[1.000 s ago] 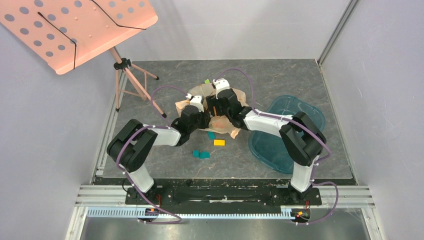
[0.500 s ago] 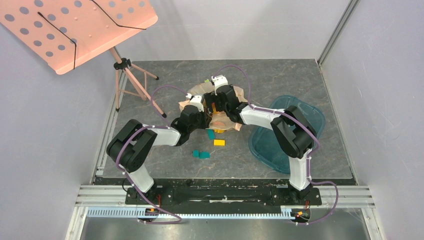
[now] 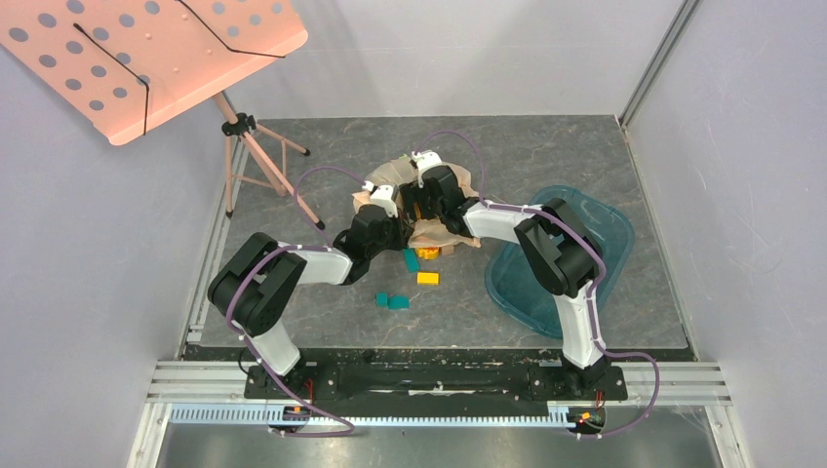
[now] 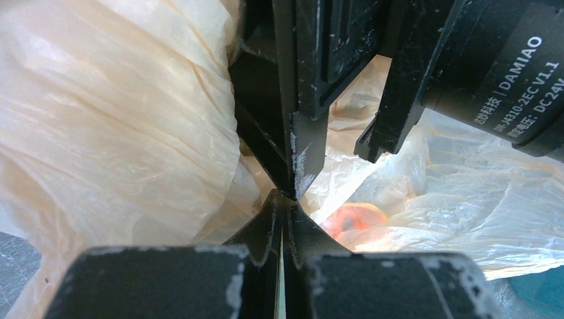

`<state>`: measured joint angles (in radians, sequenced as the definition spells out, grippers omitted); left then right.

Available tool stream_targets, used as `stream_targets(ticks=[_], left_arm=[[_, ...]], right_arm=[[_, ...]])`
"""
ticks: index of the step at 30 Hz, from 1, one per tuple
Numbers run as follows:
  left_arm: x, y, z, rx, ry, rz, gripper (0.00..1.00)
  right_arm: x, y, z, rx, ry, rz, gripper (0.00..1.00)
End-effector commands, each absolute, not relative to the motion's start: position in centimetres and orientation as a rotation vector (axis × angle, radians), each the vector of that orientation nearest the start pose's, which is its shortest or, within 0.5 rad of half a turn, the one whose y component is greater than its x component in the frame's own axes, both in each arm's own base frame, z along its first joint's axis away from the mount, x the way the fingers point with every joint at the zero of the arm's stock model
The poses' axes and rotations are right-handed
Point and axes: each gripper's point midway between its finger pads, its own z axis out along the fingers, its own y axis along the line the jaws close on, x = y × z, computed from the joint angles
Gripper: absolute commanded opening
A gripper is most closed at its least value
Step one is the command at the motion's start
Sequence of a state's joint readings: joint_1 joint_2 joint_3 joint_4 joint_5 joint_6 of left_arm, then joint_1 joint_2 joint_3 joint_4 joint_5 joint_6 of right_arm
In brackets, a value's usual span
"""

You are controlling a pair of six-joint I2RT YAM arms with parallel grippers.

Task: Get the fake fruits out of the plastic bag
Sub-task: Take out the fake fruit from the plastic bag.

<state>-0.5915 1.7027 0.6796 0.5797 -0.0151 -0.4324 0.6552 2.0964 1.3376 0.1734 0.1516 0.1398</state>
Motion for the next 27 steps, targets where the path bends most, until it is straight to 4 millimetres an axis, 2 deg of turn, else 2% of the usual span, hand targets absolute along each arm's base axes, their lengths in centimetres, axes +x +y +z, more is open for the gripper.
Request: stream_targets(ticks=[1,5,10,17,21,24,27], left_arm=[[35.9,-26.3,6.2,0.175,2.025,-0.65,0.02],[36.0,-26.2,6.8,0.162,2.016,-0.654,0.02],[36.3,-25.8,7.4,0.135,2.004,-0.631,0.02],[36.5,-26.0,7.3,0.153,2.008,-0.628,0.03],[36.7,-26.0,7.0,0.151,2.03,-0.615,0.07],[36.7,-26.0,7.0,0.152,2.03,-0.613,0.02],[36.7,-26.0,7.1,0.152,2.031,-0.611,0.02]], right_arm=[[45.9,32.3,6.7,-0.444,2.056,0.313,0.79],[45.4,31.8,8.5,-0.443,2.01,0.324,0.68],[44.2,31.6,10.8,-0.446,1.976,0.369,0.62],[41.1,31.5,13.3,-0.465,1.954,0.493,0.59],[38.6,31.9,14.0,-0.513,1.952,0.587,0.58],[37.0,31.9,14.8,-0.529,1.946,0.629,0.57],[35.7,31.9,16.1,-0.55,1.932,0.656,0.57]])
